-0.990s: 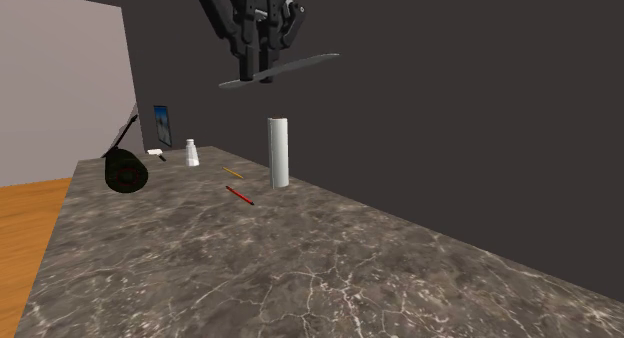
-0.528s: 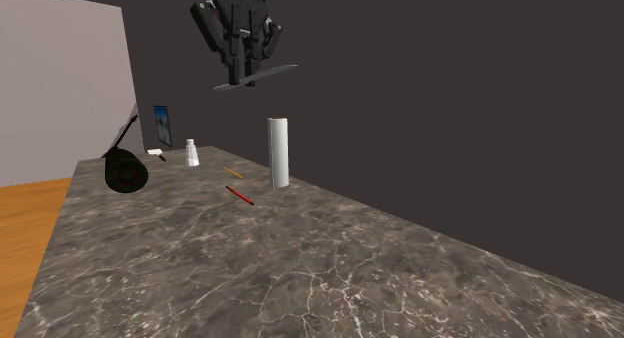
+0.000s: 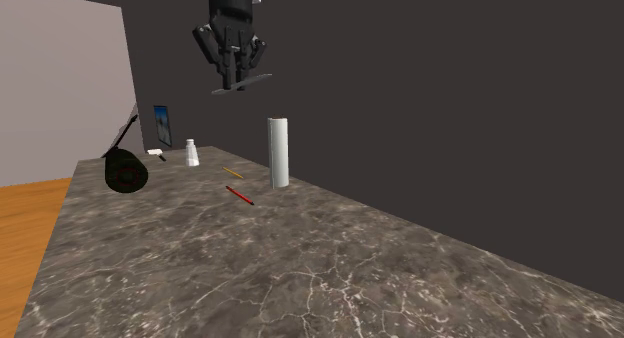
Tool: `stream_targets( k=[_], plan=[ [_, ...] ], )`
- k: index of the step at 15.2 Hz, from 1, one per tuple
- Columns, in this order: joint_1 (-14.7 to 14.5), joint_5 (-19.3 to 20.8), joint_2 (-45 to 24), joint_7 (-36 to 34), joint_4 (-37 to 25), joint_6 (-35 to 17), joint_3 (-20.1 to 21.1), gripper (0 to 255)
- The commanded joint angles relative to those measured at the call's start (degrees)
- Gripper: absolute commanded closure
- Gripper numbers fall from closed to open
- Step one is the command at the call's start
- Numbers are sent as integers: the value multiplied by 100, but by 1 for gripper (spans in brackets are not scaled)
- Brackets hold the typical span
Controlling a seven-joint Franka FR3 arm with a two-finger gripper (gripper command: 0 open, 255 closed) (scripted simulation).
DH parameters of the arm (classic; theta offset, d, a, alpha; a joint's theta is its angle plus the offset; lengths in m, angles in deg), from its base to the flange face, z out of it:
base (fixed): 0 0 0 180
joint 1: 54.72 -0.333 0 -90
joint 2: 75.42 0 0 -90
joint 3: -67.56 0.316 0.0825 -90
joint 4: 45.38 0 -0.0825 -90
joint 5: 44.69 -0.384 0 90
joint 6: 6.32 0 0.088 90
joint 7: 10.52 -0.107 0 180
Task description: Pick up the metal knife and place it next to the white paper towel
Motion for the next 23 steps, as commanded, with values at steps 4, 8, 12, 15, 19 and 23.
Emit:
stream_targets(
  k=[4,8,12,15,19,23],
  plan=[
    [-226,-253,-727,-435,-761,63,235,255],
    [-370,-427,-1373,-726,-1522,192,377,255],
    [-381,-407,-1288,-734,-1103,-144,385,255],
    [-387,-396,-1241,-737,-813,-388,390,255],
    [-392,-387,-1200,-738,-454,-708,394,255],
    [-395,-384,-1183,-735,-125,-1020,396,255]
  ],
)
